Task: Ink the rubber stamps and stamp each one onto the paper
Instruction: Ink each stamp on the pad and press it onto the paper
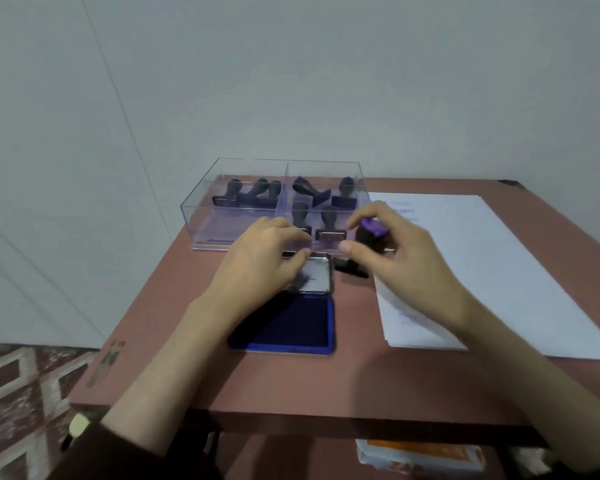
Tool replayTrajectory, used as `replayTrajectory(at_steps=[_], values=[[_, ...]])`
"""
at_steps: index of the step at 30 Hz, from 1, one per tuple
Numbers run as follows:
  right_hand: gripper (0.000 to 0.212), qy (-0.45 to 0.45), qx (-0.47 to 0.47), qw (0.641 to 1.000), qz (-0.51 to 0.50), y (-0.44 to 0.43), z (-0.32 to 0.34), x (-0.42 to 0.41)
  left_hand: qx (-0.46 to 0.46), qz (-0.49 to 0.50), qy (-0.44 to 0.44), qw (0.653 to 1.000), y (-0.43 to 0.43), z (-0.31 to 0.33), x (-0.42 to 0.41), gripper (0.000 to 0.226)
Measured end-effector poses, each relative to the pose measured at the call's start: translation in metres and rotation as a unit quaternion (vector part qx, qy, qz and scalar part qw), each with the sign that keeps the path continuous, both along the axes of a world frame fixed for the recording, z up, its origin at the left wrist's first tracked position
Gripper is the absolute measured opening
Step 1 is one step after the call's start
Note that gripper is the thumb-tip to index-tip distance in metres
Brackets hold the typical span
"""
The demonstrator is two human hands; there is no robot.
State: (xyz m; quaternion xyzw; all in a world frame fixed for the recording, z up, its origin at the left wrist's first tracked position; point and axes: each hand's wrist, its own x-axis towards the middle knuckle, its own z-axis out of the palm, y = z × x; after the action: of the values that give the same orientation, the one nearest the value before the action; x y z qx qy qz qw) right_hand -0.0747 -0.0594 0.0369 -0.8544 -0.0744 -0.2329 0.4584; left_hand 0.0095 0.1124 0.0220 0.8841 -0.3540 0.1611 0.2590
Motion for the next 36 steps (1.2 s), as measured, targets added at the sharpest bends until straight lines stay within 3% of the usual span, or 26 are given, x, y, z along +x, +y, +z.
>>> replayTrajectory(at_steps=[7,15,19,29,36], values=[[0.012,0.062,-0.001,0.992,-0.106,-0.086,0.012,0.017,0.013,-0.107,0.011,0.994,-0.050,0.002,-0.007,0.025],[0.008,0.131,-0.052,0.980,-0.141,-0.117,0.013,0.034,0.027,-0.162,0.032,0.986,-0.075,-0.005,-0.012,0.027],[0.007,0.119,-0.116,0.971,-0.172,-0.115,0.013,0.037,0.038,-0.167,0.042,0.984,-0.075,-0.009,-0.013,0.033],[0.035,0.077,-0.190,0.948,-0.244,-0.105,0.011,0.047,0.033,-0.165,0.045,0.985,-0.075,-0.011,-0.011,0.029],[0.031,0.073,-0.304,0.899,-0.307,-0.094,0.012,0.053,0.030,-0.166,0.045,0.985,-0.073,-0.011,-0.011,0.031]])
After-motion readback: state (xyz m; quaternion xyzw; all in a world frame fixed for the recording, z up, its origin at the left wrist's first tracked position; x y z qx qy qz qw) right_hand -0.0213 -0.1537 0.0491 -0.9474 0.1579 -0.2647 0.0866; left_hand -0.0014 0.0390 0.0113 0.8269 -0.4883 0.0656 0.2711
